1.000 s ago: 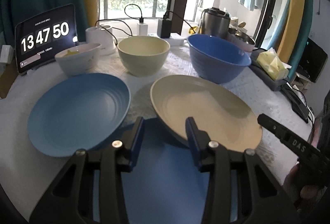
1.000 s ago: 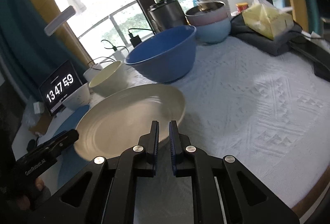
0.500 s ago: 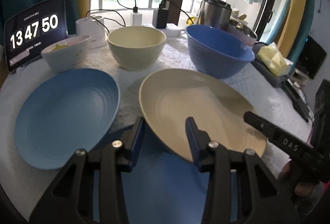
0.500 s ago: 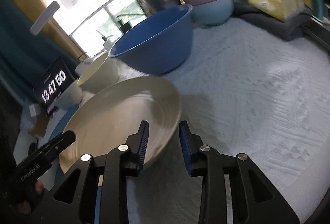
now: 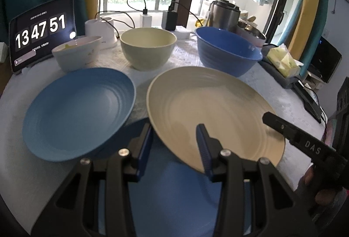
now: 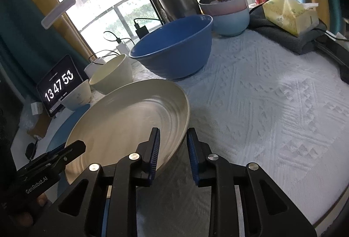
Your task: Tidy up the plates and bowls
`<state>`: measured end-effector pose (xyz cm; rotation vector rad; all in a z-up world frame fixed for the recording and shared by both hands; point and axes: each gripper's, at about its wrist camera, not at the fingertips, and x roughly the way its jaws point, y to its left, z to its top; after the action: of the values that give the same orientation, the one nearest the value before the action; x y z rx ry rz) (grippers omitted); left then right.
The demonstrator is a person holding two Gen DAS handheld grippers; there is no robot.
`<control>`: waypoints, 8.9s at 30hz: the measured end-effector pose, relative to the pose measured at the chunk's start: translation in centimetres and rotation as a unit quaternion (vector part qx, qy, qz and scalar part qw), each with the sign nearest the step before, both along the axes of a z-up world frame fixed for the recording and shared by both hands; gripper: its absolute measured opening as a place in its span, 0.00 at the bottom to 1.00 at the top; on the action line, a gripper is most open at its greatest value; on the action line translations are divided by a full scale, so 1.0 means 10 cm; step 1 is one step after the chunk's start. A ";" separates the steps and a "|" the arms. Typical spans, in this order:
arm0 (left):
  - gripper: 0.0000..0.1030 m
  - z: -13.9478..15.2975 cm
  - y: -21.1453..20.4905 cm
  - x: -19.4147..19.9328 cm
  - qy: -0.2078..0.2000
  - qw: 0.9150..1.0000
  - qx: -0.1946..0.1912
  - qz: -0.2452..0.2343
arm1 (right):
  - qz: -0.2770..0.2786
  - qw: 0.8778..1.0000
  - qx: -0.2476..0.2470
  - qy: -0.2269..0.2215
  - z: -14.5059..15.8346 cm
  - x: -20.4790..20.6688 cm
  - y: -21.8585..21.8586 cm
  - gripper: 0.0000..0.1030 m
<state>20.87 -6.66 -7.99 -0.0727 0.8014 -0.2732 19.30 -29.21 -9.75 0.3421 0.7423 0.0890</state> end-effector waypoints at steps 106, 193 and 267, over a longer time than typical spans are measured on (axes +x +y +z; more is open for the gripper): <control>0.45 -0.13 0.96 -0.70 0.001 0.998 0.001 0.066 | 0.058 0.994 -0.092 -0.010 0.14 -0.49 0.74 0.33; 0.52 -0.42 1.89 0.21 0.023 0.985 -0.086 0.151 | 0.150 0.983 -0.073 0.080 -0.06 0.87 2.13 0.32; 0.54 -0.16 0.42 -0.82 0.017 0.999 -0.004 0.035 | 0.104 0.992 -0.053 0.052 0.10 -0.51 0.67 0.32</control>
<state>12.72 -2.46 -9.59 -0.1128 0.8296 -0.2104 14.19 -22.50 -8.72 0.1689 0.8816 0.2292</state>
